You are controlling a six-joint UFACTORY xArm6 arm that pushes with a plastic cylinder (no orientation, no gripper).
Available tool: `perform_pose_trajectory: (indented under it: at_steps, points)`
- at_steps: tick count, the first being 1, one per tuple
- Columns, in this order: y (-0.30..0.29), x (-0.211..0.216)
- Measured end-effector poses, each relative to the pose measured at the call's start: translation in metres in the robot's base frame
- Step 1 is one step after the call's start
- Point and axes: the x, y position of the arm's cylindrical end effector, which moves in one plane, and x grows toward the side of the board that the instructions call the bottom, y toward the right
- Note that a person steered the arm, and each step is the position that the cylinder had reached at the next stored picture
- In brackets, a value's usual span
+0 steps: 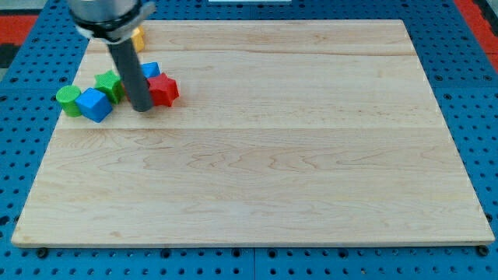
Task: Move the red star into the hexagon
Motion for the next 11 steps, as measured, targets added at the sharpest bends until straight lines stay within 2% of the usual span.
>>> perform_pose_trajectory:
  at_steps: [1,2,3,4,5,6,7,8,10,11]
  points:
    - [0.052,-0.009]
    - [0.032,-0.027]
    - [0.048,0.009]
    - [-0.001,0.015]
    - [-0.006,-0.024]
    - [0.045,-0.054]
    - [0.062,-0.085]
    - [0.032,-0.101]
    - [0.029,-0.096]
    - [-0.009,-0.097]
